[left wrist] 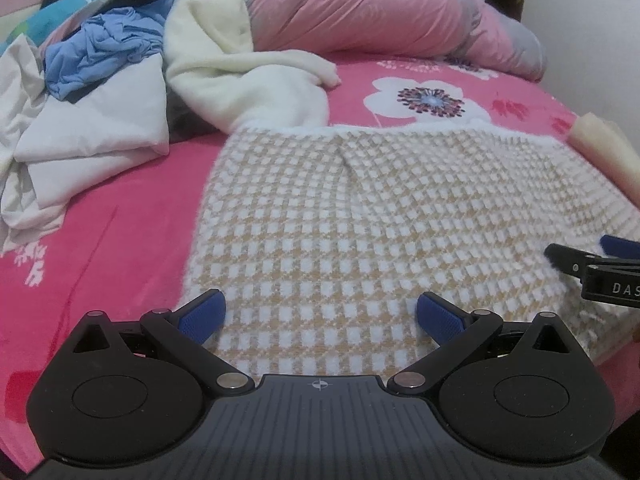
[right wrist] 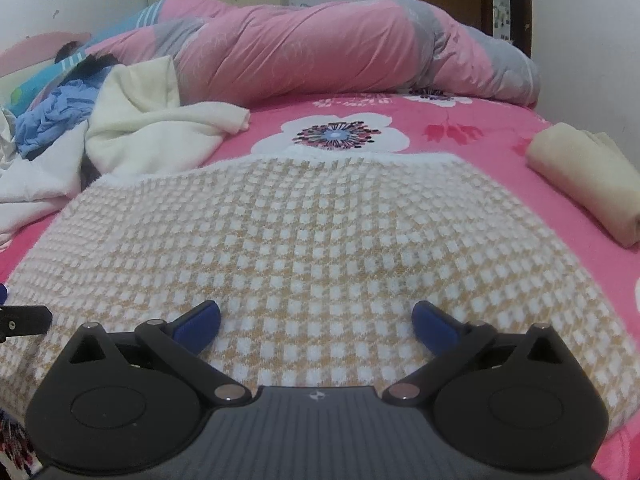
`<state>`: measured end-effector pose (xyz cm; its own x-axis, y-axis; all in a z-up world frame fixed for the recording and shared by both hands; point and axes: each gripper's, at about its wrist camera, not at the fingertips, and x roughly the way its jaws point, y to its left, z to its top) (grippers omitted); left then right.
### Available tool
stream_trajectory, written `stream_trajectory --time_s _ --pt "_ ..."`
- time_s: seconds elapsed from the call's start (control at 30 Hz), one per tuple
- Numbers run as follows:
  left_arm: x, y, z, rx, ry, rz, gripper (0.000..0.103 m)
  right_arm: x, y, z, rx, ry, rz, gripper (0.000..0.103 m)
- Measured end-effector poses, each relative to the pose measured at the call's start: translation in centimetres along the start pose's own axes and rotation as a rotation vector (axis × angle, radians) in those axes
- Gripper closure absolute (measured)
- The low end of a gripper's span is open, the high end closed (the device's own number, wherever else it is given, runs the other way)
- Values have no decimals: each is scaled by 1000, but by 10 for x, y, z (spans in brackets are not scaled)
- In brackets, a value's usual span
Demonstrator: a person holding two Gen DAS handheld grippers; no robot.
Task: Fold clothes
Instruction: 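Grasp the cardigan edge with the left tool and lift it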
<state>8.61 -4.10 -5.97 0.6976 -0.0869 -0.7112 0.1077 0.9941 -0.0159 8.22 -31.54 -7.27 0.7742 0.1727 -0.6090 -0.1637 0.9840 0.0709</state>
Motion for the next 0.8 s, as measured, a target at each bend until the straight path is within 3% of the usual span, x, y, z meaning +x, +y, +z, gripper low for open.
stream_trajectory --time_s 0.47,0.63,0.8 --pt "-3 -14 0 26 0 64 0 -3 -2 -10 5 -56 9 0" --pt "-28 5 -13 -55 -84 -25 0 -3 -4 -12 11 -72 22 0" --pt "-73 22 -46 -67 -197 -99 0 -3 -6 -16 13 -92 29 0"
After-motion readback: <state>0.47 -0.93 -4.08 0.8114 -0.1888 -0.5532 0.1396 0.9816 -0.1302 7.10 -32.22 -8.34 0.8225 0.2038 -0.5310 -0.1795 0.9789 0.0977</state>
